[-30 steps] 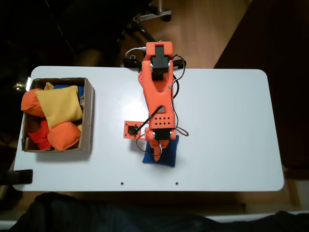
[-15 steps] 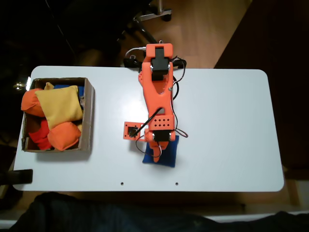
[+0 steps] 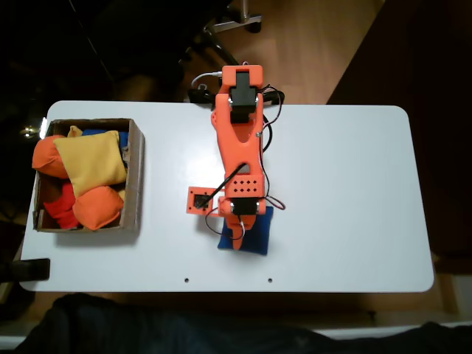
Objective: Grasp a bag and put it in the box.
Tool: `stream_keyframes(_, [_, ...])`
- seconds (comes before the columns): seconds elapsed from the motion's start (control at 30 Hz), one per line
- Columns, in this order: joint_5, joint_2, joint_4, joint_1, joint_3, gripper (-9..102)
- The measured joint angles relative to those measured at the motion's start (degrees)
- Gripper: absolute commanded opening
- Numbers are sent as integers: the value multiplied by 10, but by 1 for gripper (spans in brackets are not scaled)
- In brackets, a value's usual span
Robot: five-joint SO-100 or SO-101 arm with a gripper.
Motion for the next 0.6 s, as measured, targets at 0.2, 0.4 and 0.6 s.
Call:
stream_keyframes(0.2, [-3,-21,-11,4,-8,91])
stream_keyframes(0.4, [-4,-41,-14,4,-16,91])
stream_keyframes(0.6, [-4,-53,-25,4,-21,91])
